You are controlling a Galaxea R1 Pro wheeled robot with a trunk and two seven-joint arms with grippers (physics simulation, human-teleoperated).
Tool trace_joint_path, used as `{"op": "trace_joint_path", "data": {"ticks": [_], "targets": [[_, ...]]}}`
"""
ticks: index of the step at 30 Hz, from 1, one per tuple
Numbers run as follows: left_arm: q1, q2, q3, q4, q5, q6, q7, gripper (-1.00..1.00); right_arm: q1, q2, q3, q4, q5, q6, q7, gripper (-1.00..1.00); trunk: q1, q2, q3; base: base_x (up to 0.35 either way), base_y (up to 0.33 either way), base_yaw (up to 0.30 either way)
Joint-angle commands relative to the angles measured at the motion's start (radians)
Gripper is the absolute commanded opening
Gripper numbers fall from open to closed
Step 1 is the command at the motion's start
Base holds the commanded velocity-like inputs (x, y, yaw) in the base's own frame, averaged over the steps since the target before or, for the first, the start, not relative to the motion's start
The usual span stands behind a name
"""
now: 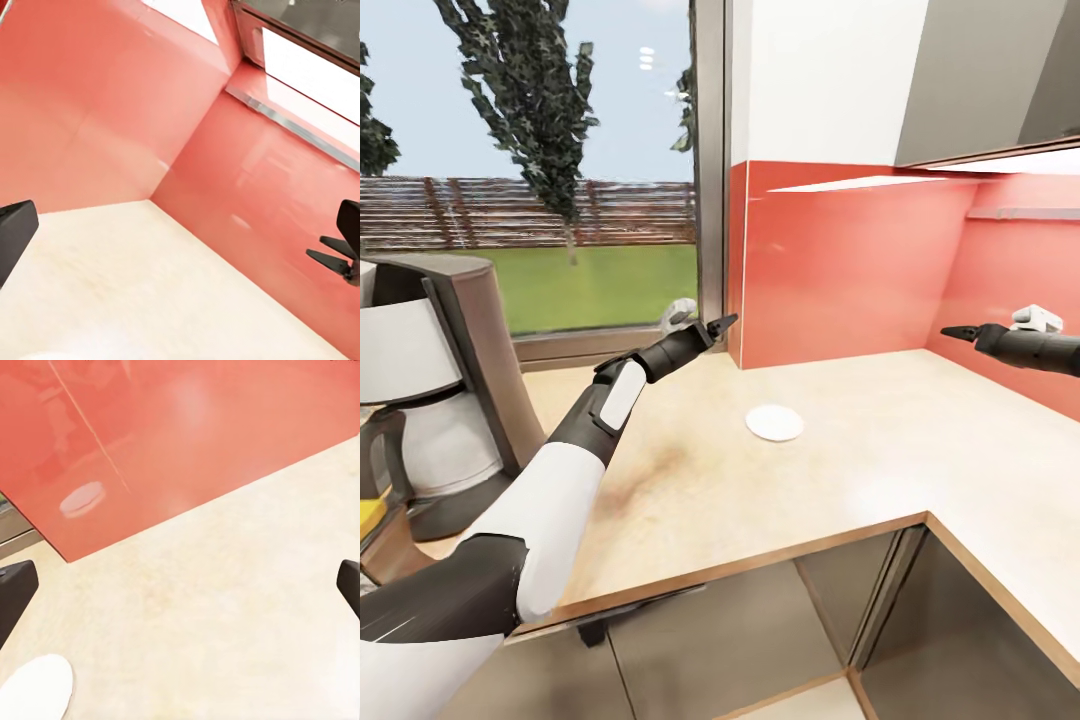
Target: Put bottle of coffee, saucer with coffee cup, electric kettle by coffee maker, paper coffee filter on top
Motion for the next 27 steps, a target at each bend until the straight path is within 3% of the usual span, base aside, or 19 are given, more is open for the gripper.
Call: {"op": "trace_joint_path", "data": {"ticks": [1, 7, 11, 18, 27], "targets": [[-0.001, 0.0, 0.0, -0.001, 0.009, 0.009, 0.001, 1.0, -0.001, 0.0, -0.002, 0.0, 0.003, 0.005, 0.005, 1.0, 0.0, -0.001, -0.001, 0.191, 0.0, 0.0], [-0.001, 0.0, 0.0, -0.002, 0.01, 0.009, 0.001, 1.0, -0.001, 0.0, -0.002, 0.0, 0.003, 0.005, 0.005, 1.0, 0.0, -0.001, -0.001, 0.215, 0.0, 0.0], [-0.013, 0.0, 0.018, -0.018, 0.034, -0.001, -0.01, 1.0, -0.024, -0.023, -0.025, -0.023, 0.0, 0.028, -0.018, 1.0, 0.0, -0.001, -0.001, 0.0, 0.0, 0.0], [-0.018, 0.0, 0.018, -0.018, 0.036, -0.001, -0.01, 1.0, -0.064, -0.062, -0.027, -0.062, 0.0, 0.067, -0.057, 1.0, 0.0, -0.001, -0.001, 0.0, 0.0, 0.0], [-0.018, 0.0, 0.018, -0.018, 0.036, -0.001, -0.01, 1.0, -0.09, -0.063, -0.027, -0.101, 0.0, 0.117, -0.107, 1.0, 0.0, -0.001, -0.001, 0.0, 0.0, 0.0]]}}
